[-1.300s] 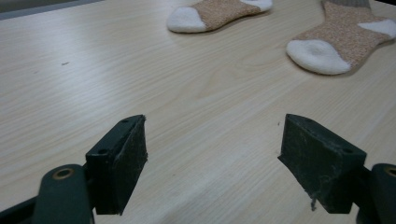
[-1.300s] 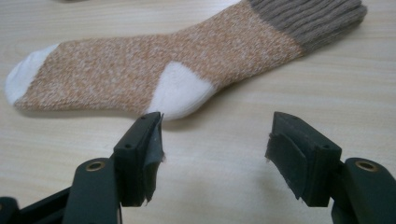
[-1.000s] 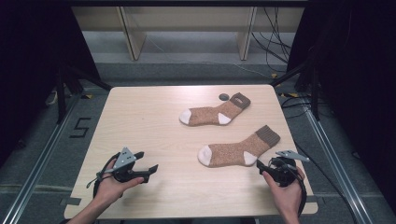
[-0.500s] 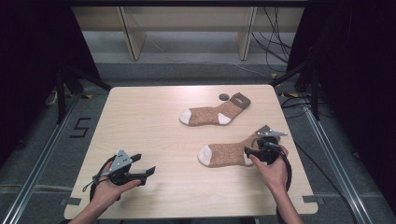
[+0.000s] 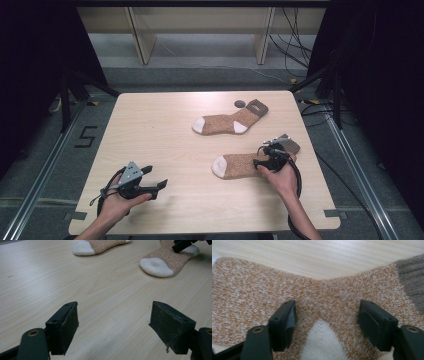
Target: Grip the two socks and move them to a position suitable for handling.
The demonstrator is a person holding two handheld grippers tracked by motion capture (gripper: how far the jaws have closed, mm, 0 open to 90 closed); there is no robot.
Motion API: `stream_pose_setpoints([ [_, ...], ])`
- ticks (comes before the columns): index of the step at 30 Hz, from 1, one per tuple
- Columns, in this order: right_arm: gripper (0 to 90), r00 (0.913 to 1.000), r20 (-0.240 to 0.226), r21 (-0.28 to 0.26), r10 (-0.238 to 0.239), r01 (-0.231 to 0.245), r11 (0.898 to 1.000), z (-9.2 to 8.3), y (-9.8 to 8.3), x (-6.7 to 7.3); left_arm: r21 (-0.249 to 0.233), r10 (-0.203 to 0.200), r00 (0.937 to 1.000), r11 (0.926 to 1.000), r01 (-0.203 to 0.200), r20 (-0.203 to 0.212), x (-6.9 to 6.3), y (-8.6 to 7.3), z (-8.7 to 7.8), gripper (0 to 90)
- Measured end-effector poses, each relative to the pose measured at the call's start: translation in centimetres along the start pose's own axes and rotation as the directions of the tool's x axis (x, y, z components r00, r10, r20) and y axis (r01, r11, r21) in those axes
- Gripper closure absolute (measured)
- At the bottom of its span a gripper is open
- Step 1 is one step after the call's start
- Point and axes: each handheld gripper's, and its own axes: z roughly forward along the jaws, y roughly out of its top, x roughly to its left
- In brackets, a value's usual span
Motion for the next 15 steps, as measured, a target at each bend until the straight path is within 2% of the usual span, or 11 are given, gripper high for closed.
stream_pose_setpoints([
  [2,40.9,0.9999,0.008,0.014,-0.010,0.010,1.000,0.04,0.23,0.10,0.000,-0.002,1.0000,1.0000,0.002,0.002,-0.03,-0.01,0.04,21.7],
  [3,40.9,0.9999,0.008,0.014,-0.010,0.010,1.000,0.04,0.23,0.10,0.000,-0.002,1.0000,1.0000,0.002,0.003,-0.05,-0.01,0.05,21.7],
  [4,48.1,0.9999,0.009,0.019,-0.009,0.008,1.000,0.01,0.33,0.13,-0.003,-0.002,1.0000,1.0000,0.002,0.006,-0.04,-0.02,0.09,21.7],
  [5,51.7,0.9999,0.006,0.016,-0.011,0.011,1.000,0.00,0.35,0.15,-0.002,0.003,1.0000,1.0000,-0.003,0.009,-0.01,-0.05,0.14,21.7],
  [6,51.7,0.9999,0.006,0.016,-0.011,0.011,1.000,0.00,0.35,0.15,-0.002,0.003,1.0000,1.0000,-0.003,0.009,-0.01,-0.05,0.14,21.7],
  [7,58.6,1.0000,0.003,0.015,0.000,0.000,1.000,0.03,0.42,0.34,-0.001,0.005,1.0000,1.0000,-0.005,0.008,0.00,-0.07,0.16,21.8],
  [8,58.6,1.0000,0.003,0.015,0.000,0.000,1.000,0.03,0.42,0.34,0.000,0.008,0.9999,1.0000,-0.008,0.008,0.00,-0.08,0.17,21.8],
  [9,66.4,1.0000,0.005,0.023,-0.007,0.007,1.000,-0.03,0.55,0.43,0.001,0.010,0.9999,0.9999,-0.010,0.004,-0.03,-0.09,0.16,21.7],
  [15,74.7,1.0000,-0.001,0.040,-0.004,0.004,0.999,0.03,0.91,0.70,-0.005,0.010,0.9999,0.9999,-0.010,0.008,-0.10,-0.02,0.15,21.9],
])
